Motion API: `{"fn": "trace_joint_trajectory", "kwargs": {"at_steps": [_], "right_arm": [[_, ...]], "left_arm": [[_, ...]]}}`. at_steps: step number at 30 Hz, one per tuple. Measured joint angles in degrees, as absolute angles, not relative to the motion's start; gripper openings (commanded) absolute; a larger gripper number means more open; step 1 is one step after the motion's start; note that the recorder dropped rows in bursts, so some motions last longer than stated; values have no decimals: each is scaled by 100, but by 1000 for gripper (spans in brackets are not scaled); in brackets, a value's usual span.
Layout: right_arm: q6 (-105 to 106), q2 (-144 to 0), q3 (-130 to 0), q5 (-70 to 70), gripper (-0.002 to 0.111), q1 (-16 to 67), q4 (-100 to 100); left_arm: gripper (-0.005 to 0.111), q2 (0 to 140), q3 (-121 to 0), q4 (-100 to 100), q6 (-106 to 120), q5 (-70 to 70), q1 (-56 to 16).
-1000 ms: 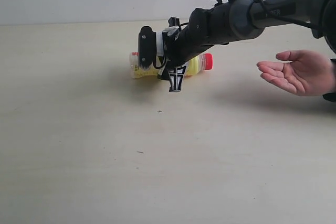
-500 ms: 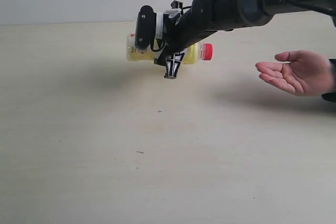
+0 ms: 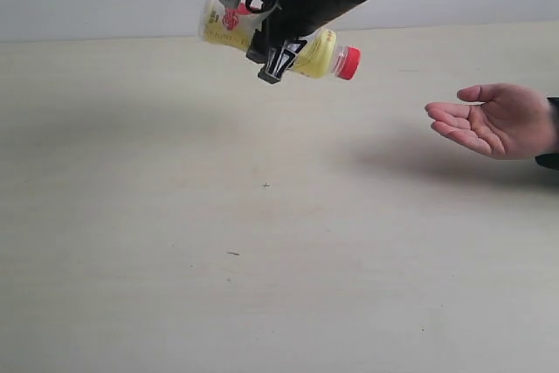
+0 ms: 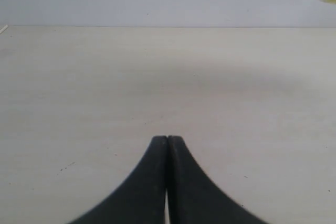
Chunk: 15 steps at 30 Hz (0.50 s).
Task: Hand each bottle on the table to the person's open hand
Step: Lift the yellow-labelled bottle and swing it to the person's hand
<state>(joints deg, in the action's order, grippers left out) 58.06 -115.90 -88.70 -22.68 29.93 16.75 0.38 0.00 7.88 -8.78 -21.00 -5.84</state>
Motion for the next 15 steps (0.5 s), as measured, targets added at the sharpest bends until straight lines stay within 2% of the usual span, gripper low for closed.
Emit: {"fn": "trace_joint_trajectory", "kwargs": {"at_steps": [6, 15], "right_arm": [[4011, -11131, -8870, -2773, 0, 2993, 658], [-184, -10513, -8870, -4351, 0, 2900, -2025]], "left_arm": [[0, 38, 0, 788, -878, -2100, -584], [0, 38, 0, 788, -878, -2100, -584]]}}
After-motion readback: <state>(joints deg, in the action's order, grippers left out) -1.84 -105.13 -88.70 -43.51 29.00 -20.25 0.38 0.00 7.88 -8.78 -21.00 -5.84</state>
